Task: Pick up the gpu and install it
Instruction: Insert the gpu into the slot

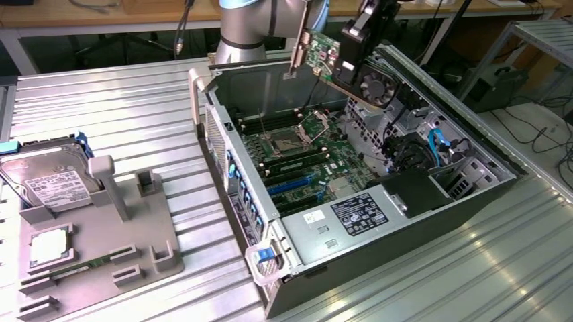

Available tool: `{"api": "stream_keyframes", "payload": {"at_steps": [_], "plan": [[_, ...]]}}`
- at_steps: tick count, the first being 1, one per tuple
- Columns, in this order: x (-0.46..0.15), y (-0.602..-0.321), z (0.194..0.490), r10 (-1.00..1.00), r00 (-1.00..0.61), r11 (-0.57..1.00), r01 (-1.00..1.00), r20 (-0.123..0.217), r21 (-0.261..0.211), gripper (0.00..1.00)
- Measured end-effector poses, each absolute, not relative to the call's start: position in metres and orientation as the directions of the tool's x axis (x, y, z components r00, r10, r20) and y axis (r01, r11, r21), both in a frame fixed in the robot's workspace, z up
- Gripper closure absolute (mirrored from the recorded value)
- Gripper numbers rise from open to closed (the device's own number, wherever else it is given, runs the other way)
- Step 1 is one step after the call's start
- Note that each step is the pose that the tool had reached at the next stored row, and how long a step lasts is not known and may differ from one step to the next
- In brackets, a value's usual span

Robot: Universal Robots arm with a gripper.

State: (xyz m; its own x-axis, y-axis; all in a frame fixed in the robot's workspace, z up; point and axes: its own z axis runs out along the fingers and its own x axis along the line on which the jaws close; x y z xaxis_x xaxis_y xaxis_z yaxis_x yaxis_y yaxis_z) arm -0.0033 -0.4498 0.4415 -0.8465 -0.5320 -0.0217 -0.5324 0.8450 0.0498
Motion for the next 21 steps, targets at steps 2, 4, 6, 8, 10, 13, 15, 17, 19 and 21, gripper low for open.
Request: {"api": "stream_keyframes", "payload": {"at_steps": [2,4,6,8,10,13,15,17,19,21], "plan": [[-0.0033,-0.4499,0.4416,-0.547,-0.837,0.836,-0.547,-0.022,0.05,0.73],[-0.0033,-0.45,0.4416,-0.565,-0.825,0.824,-0.565,-0.022,0.05,0.73],[-0.0033,-0.45,0.4416,-0.578,-0.816,0.814,-0.578,-0.022,0.05,0.73],[-0.0033,-0.4501,0.4416,-0.596,-0.803,0.801,-0.596,-0.022,0.05,0.73],[-0.0033,-0.4501,0.4416,-0.611,-0.791,0.789,-0.612,-0.022,0.05,0.73],[-0.0033,-0.4502,0.4416,-0.635,-0.772,0.77,-0.635,-0.022,0.05,0.73],[-0.0033,-0.4503,0.4415,-0.654,-0.756,0.755,-0.654,-0.022,0.05,0.73],[-0.0033,-0.4503,0.4415,-0.673,-0.739,0.738,-0.673,-0.022,0.05,0.73],[-0.0033,-0.4503,0.4415,-0.689,-0.724,0.722,-0.69,-0.022,0.05,0.73],[-0.0033,-0.4503,0.4415,-0.707,-0.707,0.705,-0.707,-0.022,0.05,0.73]]}}
